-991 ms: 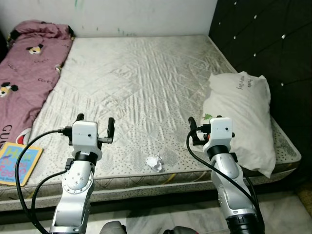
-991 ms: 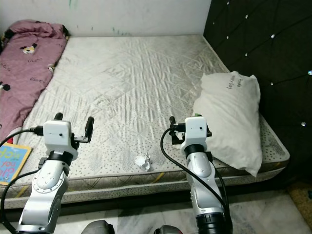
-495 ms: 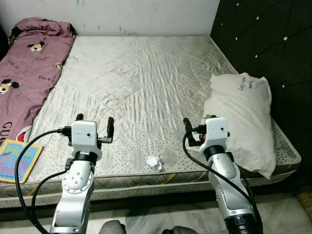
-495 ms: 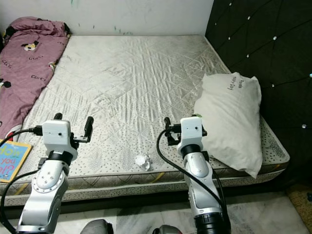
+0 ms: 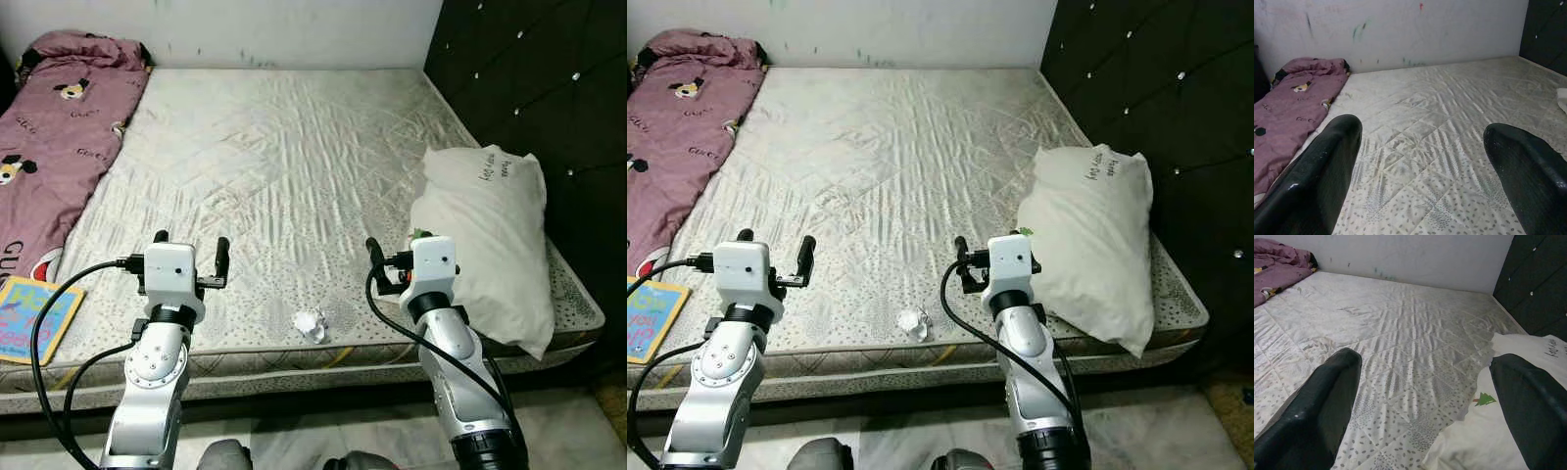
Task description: Clean up the room
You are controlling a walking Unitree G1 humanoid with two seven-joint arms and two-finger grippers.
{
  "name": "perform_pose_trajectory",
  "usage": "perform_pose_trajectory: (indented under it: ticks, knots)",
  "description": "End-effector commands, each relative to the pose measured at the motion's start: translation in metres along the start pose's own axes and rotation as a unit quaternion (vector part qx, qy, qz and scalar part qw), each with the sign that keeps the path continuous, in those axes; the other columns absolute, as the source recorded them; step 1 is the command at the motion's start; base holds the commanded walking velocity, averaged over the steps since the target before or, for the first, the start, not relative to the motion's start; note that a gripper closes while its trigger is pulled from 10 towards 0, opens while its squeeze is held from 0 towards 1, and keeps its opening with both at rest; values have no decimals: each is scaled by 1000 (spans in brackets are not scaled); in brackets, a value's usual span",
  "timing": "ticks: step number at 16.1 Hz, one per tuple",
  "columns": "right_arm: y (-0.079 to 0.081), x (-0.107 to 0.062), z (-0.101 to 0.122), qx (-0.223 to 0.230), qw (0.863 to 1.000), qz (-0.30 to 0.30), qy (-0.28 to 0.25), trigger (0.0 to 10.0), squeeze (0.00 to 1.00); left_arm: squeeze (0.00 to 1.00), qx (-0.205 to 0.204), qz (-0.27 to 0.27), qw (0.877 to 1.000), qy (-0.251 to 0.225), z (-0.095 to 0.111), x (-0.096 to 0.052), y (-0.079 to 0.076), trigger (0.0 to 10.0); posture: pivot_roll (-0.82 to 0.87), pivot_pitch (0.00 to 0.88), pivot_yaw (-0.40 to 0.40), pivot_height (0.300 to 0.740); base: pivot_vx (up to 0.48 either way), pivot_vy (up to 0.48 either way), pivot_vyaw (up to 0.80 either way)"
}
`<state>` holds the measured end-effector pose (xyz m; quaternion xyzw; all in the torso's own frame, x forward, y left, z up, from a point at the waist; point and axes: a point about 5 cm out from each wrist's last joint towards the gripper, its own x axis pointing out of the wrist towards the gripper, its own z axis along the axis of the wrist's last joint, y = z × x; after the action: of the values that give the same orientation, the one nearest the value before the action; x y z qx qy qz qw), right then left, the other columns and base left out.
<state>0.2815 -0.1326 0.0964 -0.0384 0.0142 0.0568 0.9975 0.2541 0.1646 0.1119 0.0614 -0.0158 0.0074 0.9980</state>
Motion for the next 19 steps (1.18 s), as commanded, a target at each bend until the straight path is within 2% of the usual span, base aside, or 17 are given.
perform_pose_trajectory:
  ticks: [1, 7, 9, 10, 11, 12, 15, 19]
  knots:
    - [1, 2, 4, 0, 1000, 4, -4, 10000, 0, 0, 1, 4, 1000, 1, 1, 1, 1, 10000, 92, 67, -32, 670, 0, 0, 0]
    - [0, 3, 4, -1, 1000, 7, -4, 10000, 0, 0, -3, 8, 1000, 2, 1, 2, 1, 10000, 86, 65, -35, 600, 0, 0, 0]
    - [0, 3, 3, 3, 1000, 9, -2, 10000, 0, 0, -10, 13, 1000, 1, 2, 3, 1, 10000, 85, 66, -35, 600, 0, 0, 0]
    - [0, 4, 2, 5, 1000, 11, 2, 10000, 0, 0, -39, 10, 999, 5, 2, 5, -2, 10000, 86, 67, -41, 600, 0, 0, 0]
    - [0, 5, 0, 7, 1000, 17, 6, 10000, 0, 0, -51, 17, 999, 8, 2, 6, -2, 10000, 91, 68, -47, 600, 0, 0, 0]
    - [1, 5, 0, 7, 1000, 20, 7, 10000, 0, 0, -44, 23, 999, 5, 4, 6, -2, 10000, 94, 67, -53, 600, 0, 0, 0]
    - [1, 6, -3, 9, 999, 30, 15, 10000, 0, 0, -74, 21, 997, 13, 1, 5, 1, 10000, 98, 70, -56, 600, 0, 0, 0]
    - [4, 6, -7, 14, 999, 46, 24, 10000, 0, 0, -73, 28, 996, 33, -6, 1, 3, 10000, 115, 85, -49, 595, 0, 0, 0]
